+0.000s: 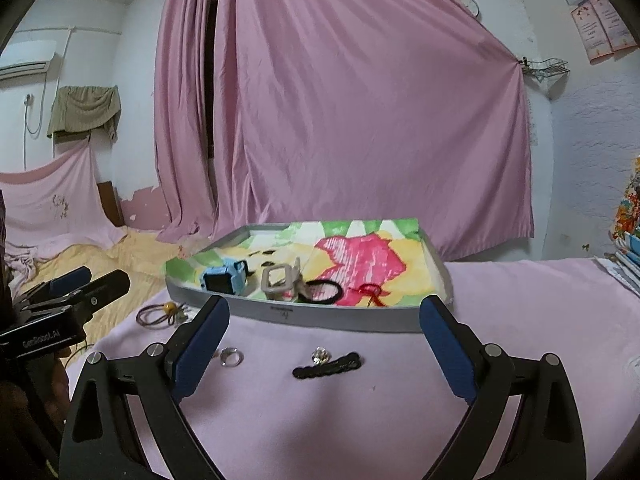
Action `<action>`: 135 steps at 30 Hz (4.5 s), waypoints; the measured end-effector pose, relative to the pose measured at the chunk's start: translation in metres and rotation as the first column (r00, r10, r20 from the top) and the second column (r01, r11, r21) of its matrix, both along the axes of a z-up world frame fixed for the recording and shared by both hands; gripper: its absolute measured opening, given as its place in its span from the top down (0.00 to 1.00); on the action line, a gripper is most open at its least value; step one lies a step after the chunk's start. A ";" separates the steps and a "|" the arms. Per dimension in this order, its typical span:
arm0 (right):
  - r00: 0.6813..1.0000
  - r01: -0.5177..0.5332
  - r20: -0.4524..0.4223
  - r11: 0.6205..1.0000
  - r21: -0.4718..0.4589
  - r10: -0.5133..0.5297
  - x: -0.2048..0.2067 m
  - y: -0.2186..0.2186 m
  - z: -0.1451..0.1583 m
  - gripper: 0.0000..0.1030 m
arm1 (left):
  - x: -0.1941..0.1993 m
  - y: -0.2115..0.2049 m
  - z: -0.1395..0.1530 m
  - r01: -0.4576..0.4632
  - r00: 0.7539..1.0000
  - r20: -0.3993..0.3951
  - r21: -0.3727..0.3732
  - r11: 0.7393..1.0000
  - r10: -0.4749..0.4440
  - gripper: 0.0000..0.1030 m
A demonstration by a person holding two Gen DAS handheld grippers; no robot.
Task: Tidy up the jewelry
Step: 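Grasp the brown cord with yellow bead using the left gripper while the right gripper grasps the silver ring, then lower the cord into the tray with the left gripper while the right gripper releases the ring there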
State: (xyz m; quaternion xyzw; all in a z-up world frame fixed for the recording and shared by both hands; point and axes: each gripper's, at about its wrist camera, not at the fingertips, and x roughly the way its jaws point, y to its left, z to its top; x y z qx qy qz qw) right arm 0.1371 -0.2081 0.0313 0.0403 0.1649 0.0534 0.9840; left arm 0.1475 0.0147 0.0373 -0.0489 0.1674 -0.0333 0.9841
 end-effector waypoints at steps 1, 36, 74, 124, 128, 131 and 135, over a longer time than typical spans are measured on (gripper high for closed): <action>1.000 -0.006 -0.010 1.000 -0.004 0.006 0.001 0.002 -0.001 0.09 | 0.000 0.001 -0.002 0.000 1.000 -0.007 0.001 1.000 0.000 0.01; 0.900 -0.213 -0.406 0.972 -0.098 0.156 0.068 0.066 -0.033 0.18 | 0.095 0.036 -0.034 0.259 0.881 -0.411 0.002 0.966 -0.235 0.02; 0.842 -0.301 -0.479 0.953 -0.033 0.249 0.085 0.087 -0.040 0.82 | 0.093 0.013 -0.044 0.275 0.849 -0.475 0.025 0.961 -0.231 0.95; 0.914 -0.124 -0.386 0.992 0.029 0.126 0.173 -0.017 -0.022 0.83 | 0.193 -0.086 -0.006 0.229 0.877 -0.415 -0.080 0.970 -0.241 0.95; 0.897 -0.128 -0.423 0.991 0.030 0.129 0.183 -0.015 -0.032 0.83 | 0.202 -0.086 -0.012 0.220 0.869 -0.437 -0.074 0.973 -0.230 0.95; 0.883 -0.136 -0.448 0.990 0.037 0.138 0.189 -0.013 -0.037 0.82 | 0.203 -0.086 -0.012 0.217 0.869 -0.442 -0.066 0.974 -0.223 0.95; 0.877 -0.139 -0.460 0.990 0.037 0.140 0.191 -0.011 -0.039 0.82 | 0.202 -0.088 -0.011 0.219 0.871 -0.440 -0.052 0.974 -0.219 0.95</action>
